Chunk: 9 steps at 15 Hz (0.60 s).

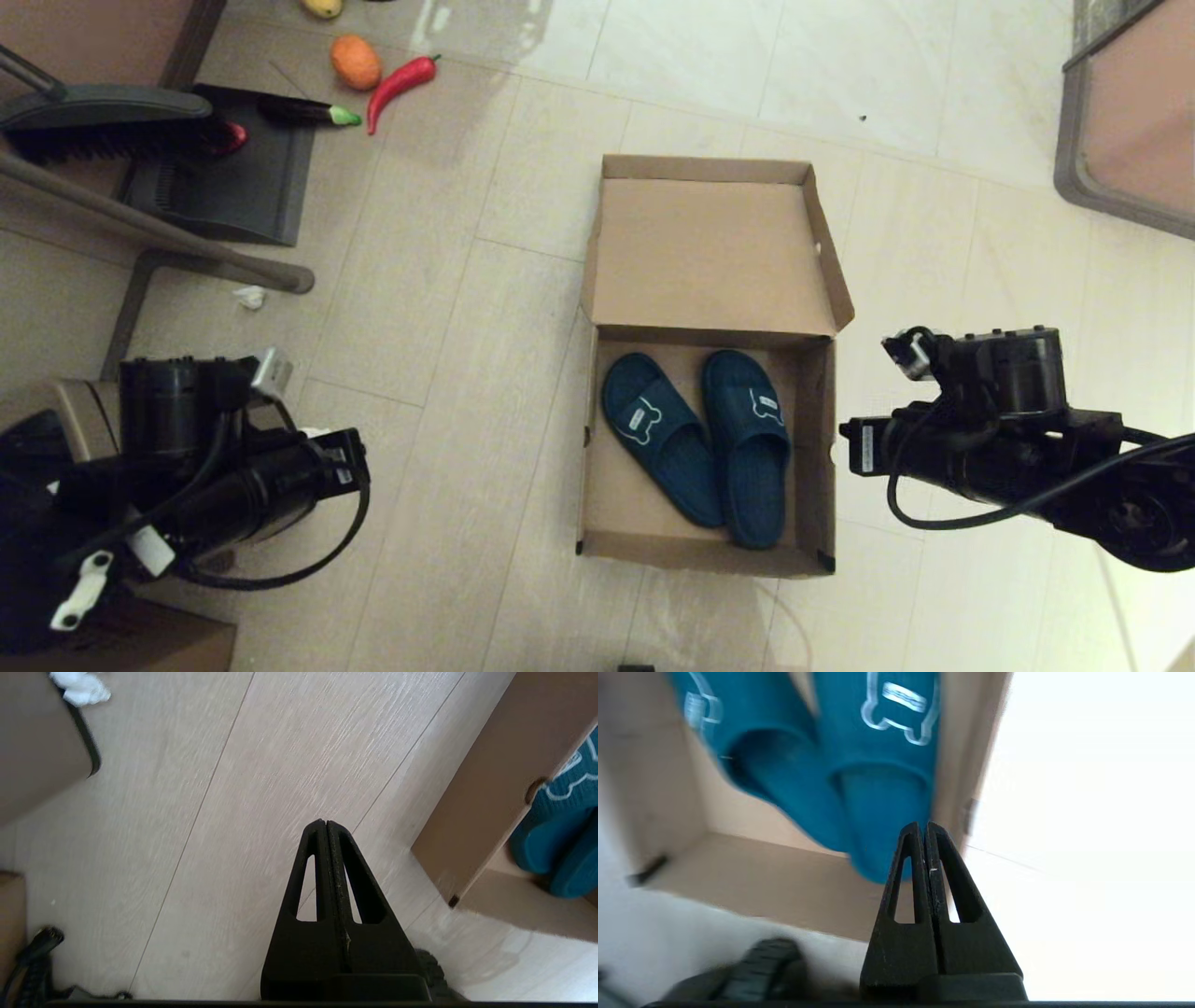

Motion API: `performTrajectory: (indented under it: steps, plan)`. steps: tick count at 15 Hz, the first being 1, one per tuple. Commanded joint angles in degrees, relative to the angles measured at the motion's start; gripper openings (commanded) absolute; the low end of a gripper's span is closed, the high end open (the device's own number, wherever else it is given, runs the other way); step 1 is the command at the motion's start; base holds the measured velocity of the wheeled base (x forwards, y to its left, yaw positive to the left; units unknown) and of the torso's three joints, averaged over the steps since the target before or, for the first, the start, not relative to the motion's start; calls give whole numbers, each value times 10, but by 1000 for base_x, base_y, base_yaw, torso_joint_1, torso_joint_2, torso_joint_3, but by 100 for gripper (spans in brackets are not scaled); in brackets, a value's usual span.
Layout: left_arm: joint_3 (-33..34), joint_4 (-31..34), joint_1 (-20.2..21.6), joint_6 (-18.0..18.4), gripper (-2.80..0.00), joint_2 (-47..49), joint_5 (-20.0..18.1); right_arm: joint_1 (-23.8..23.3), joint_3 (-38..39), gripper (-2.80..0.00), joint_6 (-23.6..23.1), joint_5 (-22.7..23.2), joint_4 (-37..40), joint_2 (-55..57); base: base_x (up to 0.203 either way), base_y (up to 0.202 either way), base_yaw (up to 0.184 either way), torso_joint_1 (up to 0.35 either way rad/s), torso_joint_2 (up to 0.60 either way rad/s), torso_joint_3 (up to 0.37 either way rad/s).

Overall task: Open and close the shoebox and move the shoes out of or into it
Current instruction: Put the shoes out of the shoe box

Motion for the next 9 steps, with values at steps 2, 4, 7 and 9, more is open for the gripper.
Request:
performTrajectory:
  steps: [2,4,7,9]
  plan:
    - [24,-1,0,-3,-280,-43,-3,16,24,-280,-1,-19,-8,-14,0,0,0,0,0,0]
    - [29,-1,0,-3,-280,-49,-4,22,45,-280,-2,-20,-36,-35,0,0,0,0,0,0]
    - [31,-1,-11,-3,-280,-48,-4,18,48,-280,7,-31,-29,-37,0,0,0,0,0,0]
    - [36,-1,-17,-3,-280,-47,-4,19,47,-280,7,-28,-44,-21,0,0,0,0,0,0]
